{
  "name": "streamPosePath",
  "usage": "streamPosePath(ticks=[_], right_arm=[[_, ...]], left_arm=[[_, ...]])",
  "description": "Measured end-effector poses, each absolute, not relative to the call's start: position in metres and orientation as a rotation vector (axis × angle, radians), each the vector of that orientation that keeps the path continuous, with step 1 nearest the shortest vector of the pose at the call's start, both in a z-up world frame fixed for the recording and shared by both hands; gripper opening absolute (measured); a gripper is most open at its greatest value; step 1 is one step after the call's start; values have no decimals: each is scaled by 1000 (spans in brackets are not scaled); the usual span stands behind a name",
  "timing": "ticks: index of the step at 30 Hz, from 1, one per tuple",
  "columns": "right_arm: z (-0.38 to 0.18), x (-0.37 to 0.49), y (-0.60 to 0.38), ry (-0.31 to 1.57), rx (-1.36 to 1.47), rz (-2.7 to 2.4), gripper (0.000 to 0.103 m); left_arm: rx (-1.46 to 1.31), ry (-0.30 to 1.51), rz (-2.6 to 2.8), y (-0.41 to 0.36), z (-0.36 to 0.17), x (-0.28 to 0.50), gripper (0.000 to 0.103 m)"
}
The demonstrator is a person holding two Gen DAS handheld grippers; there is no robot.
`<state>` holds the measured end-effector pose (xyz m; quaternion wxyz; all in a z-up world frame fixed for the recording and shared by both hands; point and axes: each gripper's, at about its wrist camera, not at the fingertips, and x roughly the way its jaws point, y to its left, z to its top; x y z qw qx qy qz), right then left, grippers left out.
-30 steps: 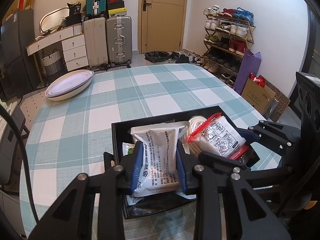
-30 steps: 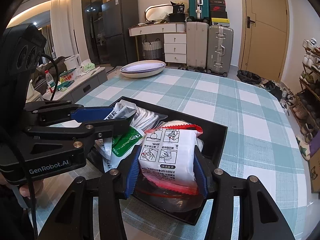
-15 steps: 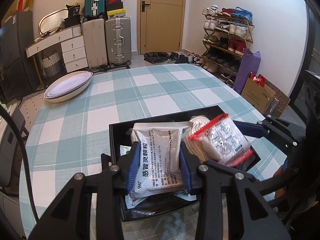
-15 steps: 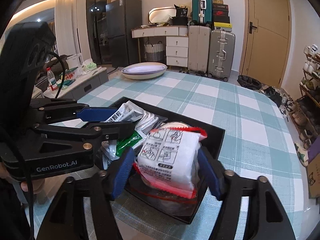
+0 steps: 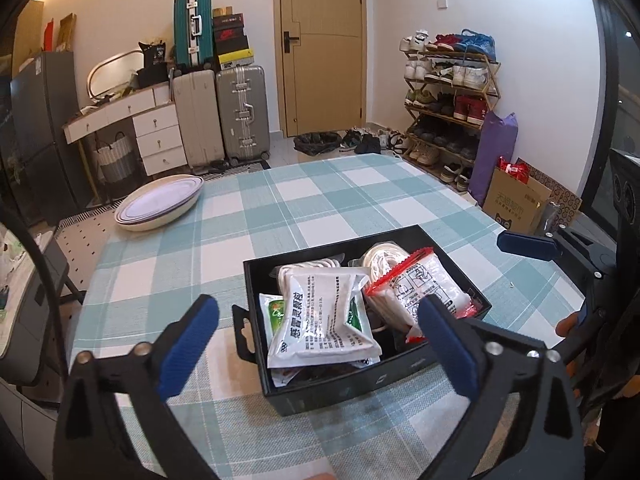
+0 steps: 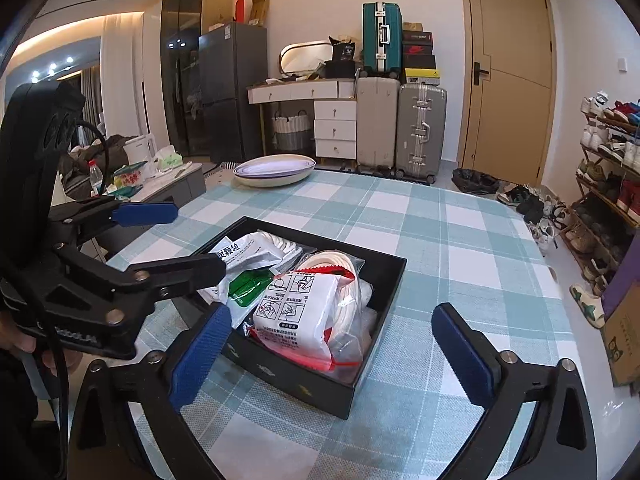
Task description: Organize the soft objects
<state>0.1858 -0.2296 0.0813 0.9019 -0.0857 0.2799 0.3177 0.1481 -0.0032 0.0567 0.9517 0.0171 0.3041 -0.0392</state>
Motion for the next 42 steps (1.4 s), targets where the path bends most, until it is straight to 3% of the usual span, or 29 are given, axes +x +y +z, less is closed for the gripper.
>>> streamPosePath(ticks=[19, 42], right_arm=[[84, 133, -253, 460, -79, 711, 102], [69, 118, -258, 405, -65, 697, 102]], left_arm=[[-22, 512, 9, 15, 35, 85, 103], [-40, 455, 62, 18, 19, 79, 103]])
